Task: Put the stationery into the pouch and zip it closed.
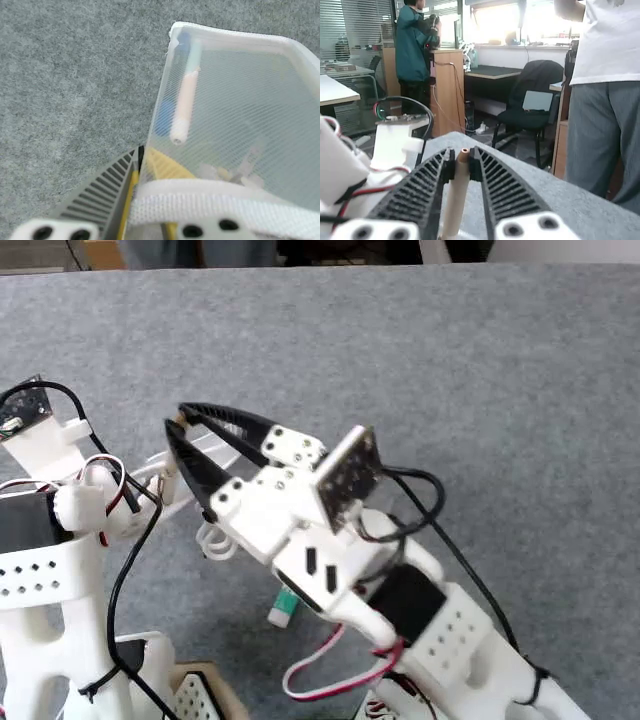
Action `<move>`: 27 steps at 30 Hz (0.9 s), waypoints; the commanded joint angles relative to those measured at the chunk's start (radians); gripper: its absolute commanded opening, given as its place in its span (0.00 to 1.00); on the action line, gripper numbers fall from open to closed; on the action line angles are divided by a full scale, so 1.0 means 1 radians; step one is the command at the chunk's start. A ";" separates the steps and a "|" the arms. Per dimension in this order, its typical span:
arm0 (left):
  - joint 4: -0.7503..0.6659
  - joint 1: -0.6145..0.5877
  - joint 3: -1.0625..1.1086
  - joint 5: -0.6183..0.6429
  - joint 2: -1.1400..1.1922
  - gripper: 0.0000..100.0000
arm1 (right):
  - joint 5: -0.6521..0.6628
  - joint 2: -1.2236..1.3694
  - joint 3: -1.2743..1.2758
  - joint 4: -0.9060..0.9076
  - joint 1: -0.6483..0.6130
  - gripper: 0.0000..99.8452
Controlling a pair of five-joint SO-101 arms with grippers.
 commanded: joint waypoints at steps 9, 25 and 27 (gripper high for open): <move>-0.006 0.007 0.004 0.005 0.011 0.03 | 0.193 -0.128 -0.010 0.445 -0.046 0.36; 0.021 0.044 -0.133 0.005 -0.009 0.03 | 0.187 -0.130 -0.143 0.448 -0.009 0.43; 0.021 0.081 -0.200 0.005 -0.038 0.03 | 0.187 -0.130 -0.162 0.450 0.023 0.43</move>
